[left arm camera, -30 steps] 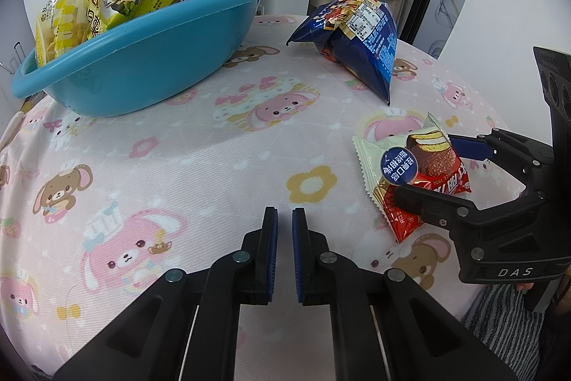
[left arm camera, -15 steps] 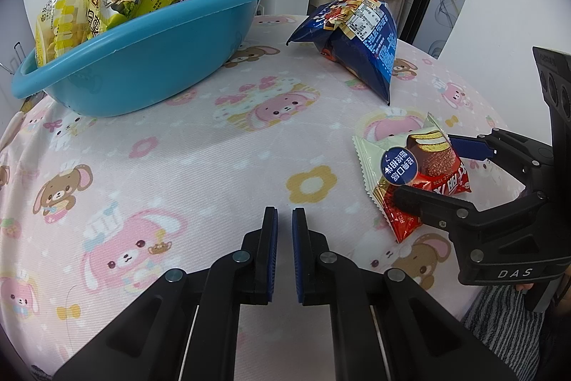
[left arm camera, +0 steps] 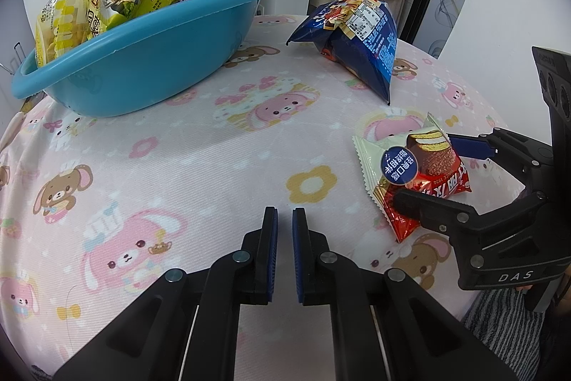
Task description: Organize snacks
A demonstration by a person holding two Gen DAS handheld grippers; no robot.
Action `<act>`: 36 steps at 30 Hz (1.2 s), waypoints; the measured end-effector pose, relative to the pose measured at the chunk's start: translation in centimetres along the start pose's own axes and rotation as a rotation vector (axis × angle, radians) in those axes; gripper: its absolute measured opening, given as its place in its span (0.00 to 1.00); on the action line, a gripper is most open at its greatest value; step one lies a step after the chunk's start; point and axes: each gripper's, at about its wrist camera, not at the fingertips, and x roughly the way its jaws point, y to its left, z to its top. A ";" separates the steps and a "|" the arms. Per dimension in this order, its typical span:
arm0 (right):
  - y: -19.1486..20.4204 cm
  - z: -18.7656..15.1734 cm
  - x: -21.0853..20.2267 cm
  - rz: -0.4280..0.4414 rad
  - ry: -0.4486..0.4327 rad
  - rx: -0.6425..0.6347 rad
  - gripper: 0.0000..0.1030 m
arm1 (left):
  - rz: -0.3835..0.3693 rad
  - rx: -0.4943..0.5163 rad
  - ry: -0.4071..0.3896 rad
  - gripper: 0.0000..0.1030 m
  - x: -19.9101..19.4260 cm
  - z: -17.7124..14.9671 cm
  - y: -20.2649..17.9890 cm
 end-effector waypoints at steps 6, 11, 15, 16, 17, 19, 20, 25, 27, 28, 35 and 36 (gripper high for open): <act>0.0 -0.1 0.0 0.000 0.003 0.000 0.83 | 0.000 0.000 0.000 0.09 0.0 0.0 0.0; -0.1 -0.1 0.0 0.000 0.005 -0.001 0.85 | 0.001 0.001 0.000 0.09 0.0 0.0 0.0; 0.0 -0.1 0.1 0.000 0.005 -0.001 0.86 | 0.002 0.002 0.000 0.10 0.0 -0.1 0.2; 0.0 -0.2 0.0 0.000 0.006 -0.001 0.86 | 0.002 0.002 0.000 0.10 0.0 -0.1 0.2; 0.0 -0.1 0.1 0.000 0.006 -0.001 0.86 | 0.002 0.002 0.000 0.10 0.0 -0.1 0.2; 0.0 -0.2 0.1 -0.001 0.009 -0.002 0.87 | 0.002 0.002 0.000 0.10 0.0 -0.1 0.2; 0.0 -0.1 0.2 -0.001 0.010 -0.002 0.88 | 0.002 0.002 0.000 0.10 0.0 -0.1 0.1; 0.0 -0.1 0.2 -0.003 0.014 -0.005 0.89 | 0.004 0.004 0.000 0.10 0.0 -0.2 0.2; 0.0 -0.1 0.2 -0.002 0.014 -0.005 0.89 | 0.005 0.005 0.000 0.10 -0.1 -0.2 0.3; 0.0 -0.1 0.2 -0.002 0.014 -0.005 0.89 | 0.005 0.005 0.000 0.10 0.0 -0.2 0.4; 0.1 -0.1 0.2 -0.002 0.016 -0.005 0.89 | 0.005 0.005 0.000 0.10 0.0 -0.2 0.3; 0.1 -0.1 0.2 -0.002 0.016 -0.005 0.89 | 0.005 0.005 0.001 0.10 0.0 -0.2 0.4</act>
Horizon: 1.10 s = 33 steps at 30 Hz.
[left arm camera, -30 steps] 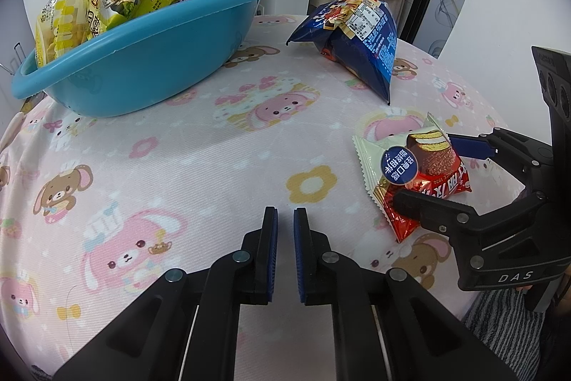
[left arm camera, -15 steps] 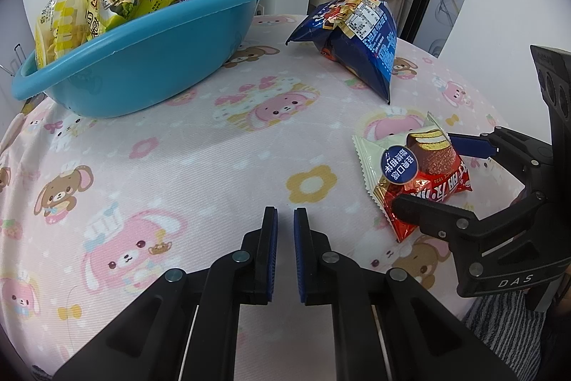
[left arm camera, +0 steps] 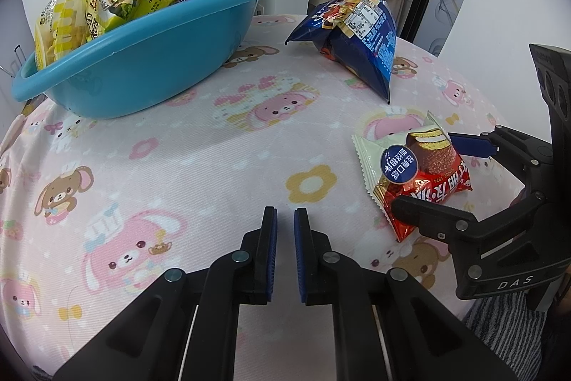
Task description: Organize snacks
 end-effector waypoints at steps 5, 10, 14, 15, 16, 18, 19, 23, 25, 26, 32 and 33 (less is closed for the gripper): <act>0.0 0.0 0.0 -0.001 0.002 -0.001 0.89 | 0.001 0.001 0.000 0.10 0.0 0.0 0.0; 0.0 0.0 0.0 0.000 0.001 0.000 0.89 | 0.001 0.001 0.000 0.10 0.1 0.1 -0.1; 0.0 0.0 0.0 0.000 0.002 -0.001 0.89 | 0.001 0.001 0.000 0.10 0.1 0.1 -0.1; 0.0 0.1 0.0 0.000 0.002 -0.001 0.89 | 0.001 0.001 0.000 0.10 0.1 0.1 -0.1; 0.0 0.1 0.0 0.000 0.002 -0.001 0.89 | 0.002 0.001 0.000 0.10 0.1 0.1 -0.1; 0.0 0.1 0.0 0.000 0.002 -0.001 0.89 | 0.001 0.001 0.000 0.10 0.1 0.0 0.0; 0.0 0.1 0.0 0.000 0.002 -0.001 0.89 | 0.002 0.001 0.000 0.10 0.1 0.1 -0.1; 0.0 0.1 0.0 0.000 0.002 -0.001 0.89 | 0.002 0.001 0.000 0.10 0.1 0.1 -0.2; 0.0 0.1 0.0 0.000 0.002 -0.001 0.89 | 0.002 0.001 0.001 0.10 0.1 0.1 -0.2; 0.0 0.1 0.0 0.000 0.003 -0.001 0.89 | 0.002 0.001 0.001 0.10 0.1 0.1 -0.1; 0.0 -0.1 0.2 0.000 0.006 -0.002 0.91 | 0.002 0.001 0.001 0.10 0.1 0.1 -0.2; -0.1 -0.1 0.2 0.000 0.006 -0.001 0.91 | 0.002 0.001 0.001 0.10 0.1 0.1 -0.2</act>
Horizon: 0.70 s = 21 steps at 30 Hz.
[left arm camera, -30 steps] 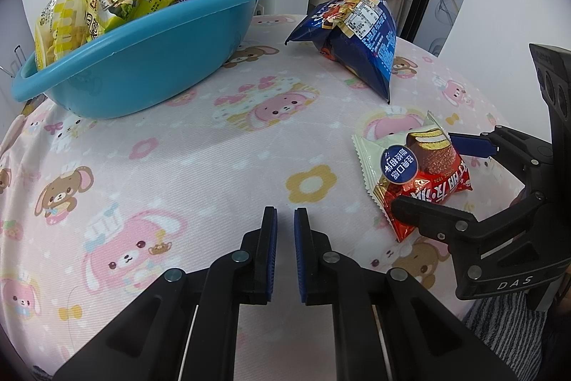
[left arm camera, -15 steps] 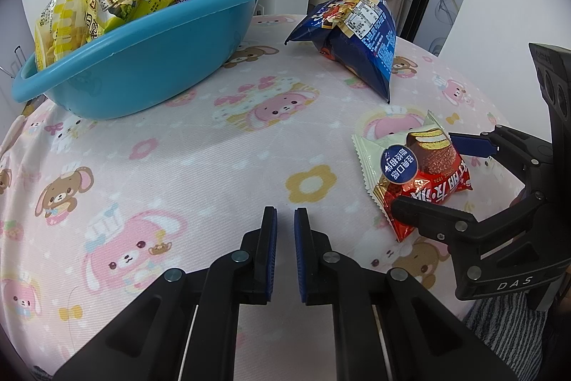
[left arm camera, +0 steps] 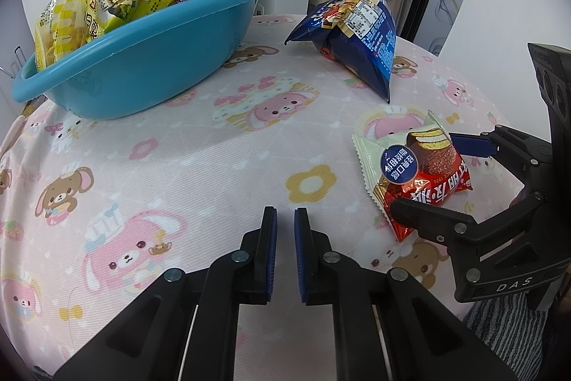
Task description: Organize snacks
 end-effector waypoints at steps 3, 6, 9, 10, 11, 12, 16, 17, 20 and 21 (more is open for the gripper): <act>0.0 0.0 0.0 0.000 0.000 0.000 0.91 | 0.001 0.001 0.000 0.10 0.0 0.0 -0.1; 0.0 -0.1 0.0 0.000 0.000 0.000 0.91 | 0.002 0.003 0.000 0.10 -0.1 -0.1 0.1; 0.0 0.0 0.0 0.000 0.002 0.000 0.91 | 0.002 0.003 0.000 0.10 -0.1 -0.1 0.0; 0.0 -0.1 0.0 0.000 0.002 0.000 0.91 | 0.002 0.003 0.000 0.11 -0.1 0.0 0.0; 0.0 -0.1 0.0 0.000 0.003 0.000 0.91 | 0.002 0.003 0.000 0.11 -0.1 0.0 -0.1; 0.0 -0.1 0.0 0.000 0.003 0.000 0.91 | 0.002 0.003 0.000 0.11 -0.1 -0.1 0.0; 0.0 -0.1 0.0 0.001 0.004 0.000 0.91 | 0.002 0.004 0.000 0.11 -0.1 0.0 -0.1; 0.0 -0.1 0.0 0.001 0.004 0.000 0.91 | 0.002 0.005 0.000 0.12 -0.1 -0.1 -0.1; 0.0 -0.1 0.0 0.001 0.004 0.000 0.91 | 0.002 0.011 0.000 0.13 -0.1 -0.1 0.0; 0.0 -0.1 0.0 0.001 0.004 0.000 0.91 | 0.002 0.013 0.000 0.14 -0.2 -0.2 0.1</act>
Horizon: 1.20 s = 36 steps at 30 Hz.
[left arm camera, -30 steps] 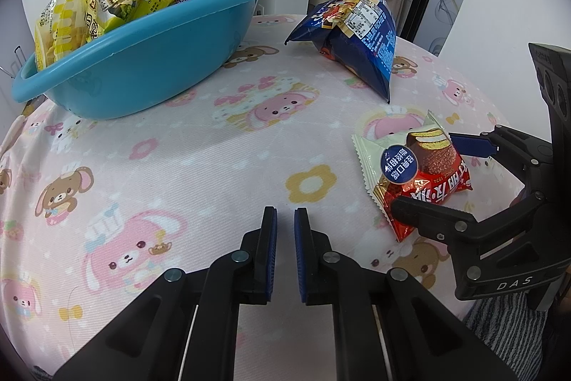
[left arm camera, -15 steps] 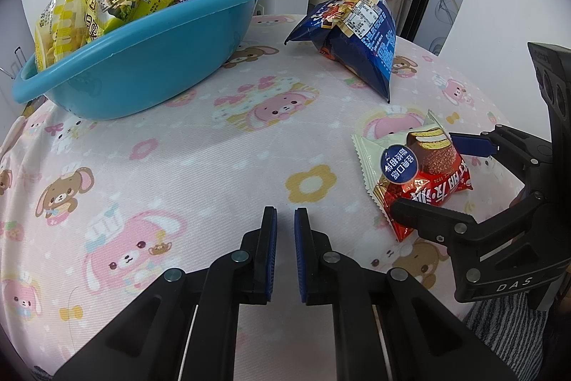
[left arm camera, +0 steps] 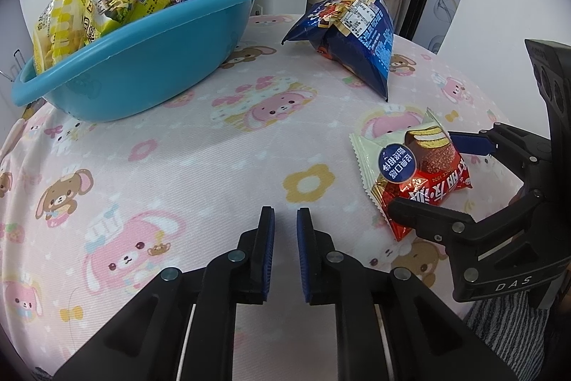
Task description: Organize snacks
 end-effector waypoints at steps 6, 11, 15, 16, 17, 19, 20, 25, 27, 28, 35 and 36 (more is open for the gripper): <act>-0.1 -0.1 0.0 0.001 0.003 0.000 0.91 | 0.001 0.001 0.000 0.14 -0.1 -0.1 0.1; -0.1 0.0 0.0 0.002 0.004 0.000 0.91 | 0.001 0.001 0.000 0.14 -0.1 -0.1 0.0; -0.1 0.0 0.0 0.002 0.004 0.000 0.91 | 0.002 0.002 0.000 0.14 0.0 0.0 -0.1; -0.1 0.0 0.0 0.002 0.004 0.000 0.91 | 0.002 0.002 0.000 0.14 0.0 0.0 -0.2; -0.1 0.0 0.0 0.002 0.004 0.000 0.91 | 0.002 0.002 0.000 0.14 0.0 0.0 -0.2; -0.1 0.0 0.0 0.002 0.004 0.000 0.91 | 0.002 0.002 0.000 0.14 -0.1 0.0 -0.1; -0.1 0.0 0.0 0.002 0.004 0.000 0.91 | 0.002 0.001 0.000 0.14 -0.1 0.0 -0.1; -0.1 -0.1 0.0 0.002 0.004 -0.001 0.91 | 0.002 0.002 0.000 0.14 0.0 0.0 -0.2; -0.1 0.0 0.0 0.002 0.004 0.000 0.91 | 0.003 0.002 0.000 0.14 0.0 0.0 -0.2; -0.1 0.0 0.0 0.002 0.004 -0.001 0.91 | 0.003 0.002 0.000 0.14 0.0 0.0 -0.2; -0.2 0.0 0.0 0.003 0.004 -0.001 0.91 | 0.002 0.001 0.000 0.14 0.0 0.0 -0.2; -0.2 0.0 0.0 0.003 0.005 0.000 0.91 | 0.002 0.001 0.000 0.14 -0.1 0.0 -0.1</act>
